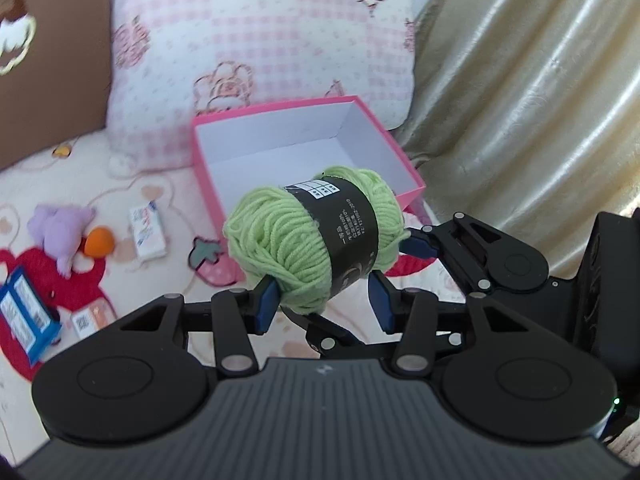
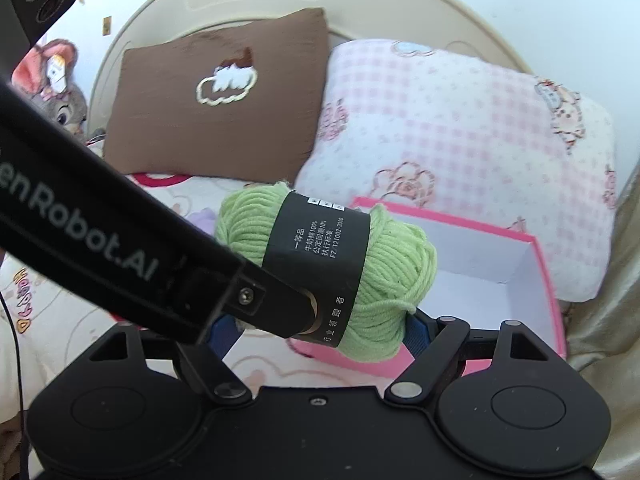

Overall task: Organize objects
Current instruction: 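Carry the yarn skein with the left gripper over the pink box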

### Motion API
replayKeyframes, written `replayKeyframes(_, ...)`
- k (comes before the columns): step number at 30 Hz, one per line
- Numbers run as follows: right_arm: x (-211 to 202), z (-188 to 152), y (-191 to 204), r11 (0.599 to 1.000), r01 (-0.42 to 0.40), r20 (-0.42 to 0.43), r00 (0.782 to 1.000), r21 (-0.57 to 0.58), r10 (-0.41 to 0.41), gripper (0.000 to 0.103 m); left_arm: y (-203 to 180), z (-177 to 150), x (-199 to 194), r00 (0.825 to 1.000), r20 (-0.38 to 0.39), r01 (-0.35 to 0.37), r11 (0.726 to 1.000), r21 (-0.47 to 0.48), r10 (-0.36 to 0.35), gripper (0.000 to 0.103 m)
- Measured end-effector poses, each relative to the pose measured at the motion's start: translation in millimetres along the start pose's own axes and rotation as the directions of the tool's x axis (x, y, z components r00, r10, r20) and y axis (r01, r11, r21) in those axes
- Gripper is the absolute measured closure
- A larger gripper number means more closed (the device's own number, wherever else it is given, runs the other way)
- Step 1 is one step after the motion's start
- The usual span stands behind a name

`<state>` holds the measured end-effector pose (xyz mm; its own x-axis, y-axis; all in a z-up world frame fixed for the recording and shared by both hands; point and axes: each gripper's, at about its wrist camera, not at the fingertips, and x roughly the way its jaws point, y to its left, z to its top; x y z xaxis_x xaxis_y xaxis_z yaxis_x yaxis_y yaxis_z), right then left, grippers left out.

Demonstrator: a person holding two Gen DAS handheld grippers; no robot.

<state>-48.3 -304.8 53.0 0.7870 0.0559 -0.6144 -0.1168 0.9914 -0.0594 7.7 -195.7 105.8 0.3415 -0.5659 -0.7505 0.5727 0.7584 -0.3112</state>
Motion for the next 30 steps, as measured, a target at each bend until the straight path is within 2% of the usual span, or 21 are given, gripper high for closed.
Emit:
replayKeyframes(7, -0.2, 13.5, -39.5, 0.999, 0.038, -0.027, 0.999, 0.032, -0.037, 0.019, -33.9, 38.3, 17.3, 0.999, -0.016, 0.029, 0.999, 0.018, -0.028, 0.057)
replayKeyframes(12, -6.6, 13.6, -73.9, 0.997, 0.060, -0.050, 0.997, 0.048, -0.058, 0.019, -47.0, 63.5, 34.5, 0.997, -0.028, 0.078, 0.997, -0.002, -0.078, 0.057)
replayKeyframes(15, -2.6, 14.3, -93.0, 0.995, 0.050, -0.059, 0.997, 0.083, -0.046, 0.020, -56.9, 72.0, 44.0, 0.996, -0.036, 0.083, 0.995, 0.051, -0.081, 0.057)
replayKeyframes(19, 7.7, 17.7, -115.5, 0.993, 0.042, -0.063, 0.997, 0.113, -0.035, 0.021, -65.9, 82.8, 59.0, 0.997, -0.035, 0.075, 0.995, 0.073, -0.072, 0.057)
replayKeyframes(24, 22.0, 15.6, -138.1, 0.993, 0.038, -0.101, 0.995, 0.112, -0.027, 0.022, -66.4, 96.5, 83.4, 0.996, -0.025, 0.082, 0.996, 0.039, -0.081, 0.057)
replayKeyframes(30, 54.0, 18.6, -159.9, 0.996, 0.026, -0.191, 0.982, 0.084, -0.009, 0.022, -46.7, 106.4, 123.4, 0.994, -0.012, 0.109, 0.991, -0.081, -0.110, 0.057)
